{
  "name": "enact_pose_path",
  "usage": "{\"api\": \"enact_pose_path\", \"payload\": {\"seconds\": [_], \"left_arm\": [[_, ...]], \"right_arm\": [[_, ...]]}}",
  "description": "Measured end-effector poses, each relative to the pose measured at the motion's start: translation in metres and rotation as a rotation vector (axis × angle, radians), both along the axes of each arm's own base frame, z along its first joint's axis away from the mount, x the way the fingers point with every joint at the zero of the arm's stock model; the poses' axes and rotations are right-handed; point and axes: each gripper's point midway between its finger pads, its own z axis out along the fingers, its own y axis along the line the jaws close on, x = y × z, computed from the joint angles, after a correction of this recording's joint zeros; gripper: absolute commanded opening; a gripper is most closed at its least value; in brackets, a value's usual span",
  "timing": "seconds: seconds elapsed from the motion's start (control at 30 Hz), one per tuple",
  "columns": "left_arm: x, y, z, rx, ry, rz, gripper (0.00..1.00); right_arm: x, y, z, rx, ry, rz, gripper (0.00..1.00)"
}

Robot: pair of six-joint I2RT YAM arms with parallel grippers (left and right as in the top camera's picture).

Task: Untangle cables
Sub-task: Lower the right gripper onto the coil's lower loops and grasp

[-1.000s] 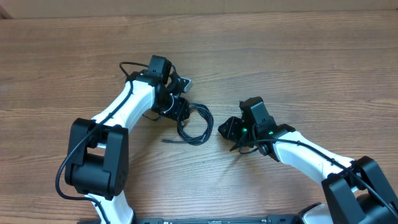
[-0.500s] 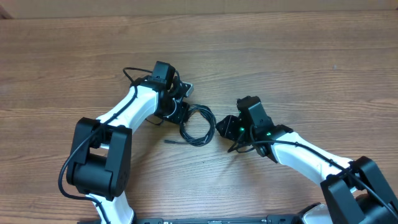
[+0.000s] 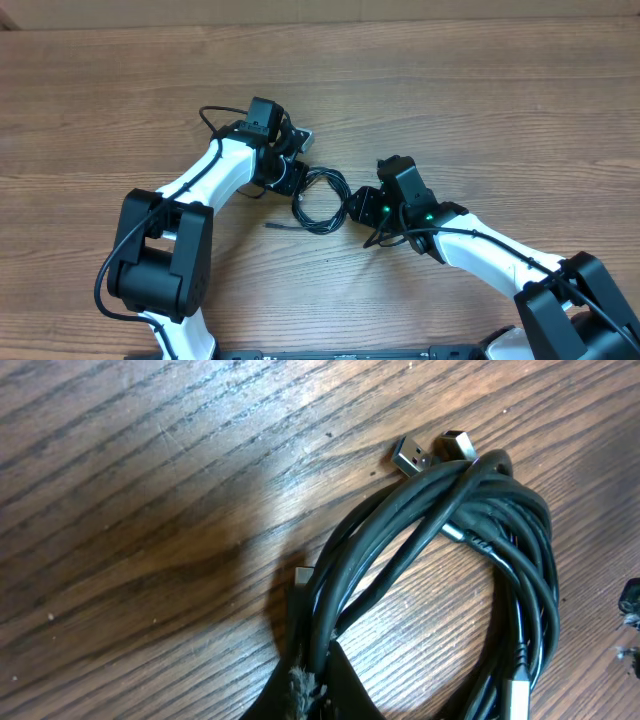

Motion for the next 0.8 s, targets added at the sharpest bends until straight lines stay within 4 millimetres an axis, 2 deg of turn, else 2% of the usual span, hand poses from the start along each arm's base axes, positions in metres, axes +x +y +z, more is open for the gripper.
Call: {"api": "enact_pose_path", "payload": {"seconds": [0.03, 0.27, 0.47, 0.67, 0.8], "left_arm": [[0.0, 0.0, 0.0, -0.001, -0.001, 0.0, 0.04], [-0.001, -0.004, 0.002, -0.023, 0.003, -0.005, 0.04], [-0.001, -0.008, 0.004, -0.046, -0.007, -0.04, 0.04], [-0.005, -0.018, 0.009, -0.104, -0.026, -0.127, 0.04], [-0.008, -0.024, 0.012, -0.142, -0.036, -0.173, 0.04]], "right_arm": [[0.0, 0.0, 0.0, 0.0, 0.001, 0.0, 0.18], [0.0, 0.008, 0.004, 0.01, -0.027, 0.024, 0.17], [-0.015, 0.037, 0.01, 0.024, -0.078, 0.136, 0.16], [-0.021, 0.044, 0.011, 0.044, -0.065, 0.162, 0.15], [-0.038, 0.045, 0.006, 0.081, 0.044, 0.159, 0.15]]}}
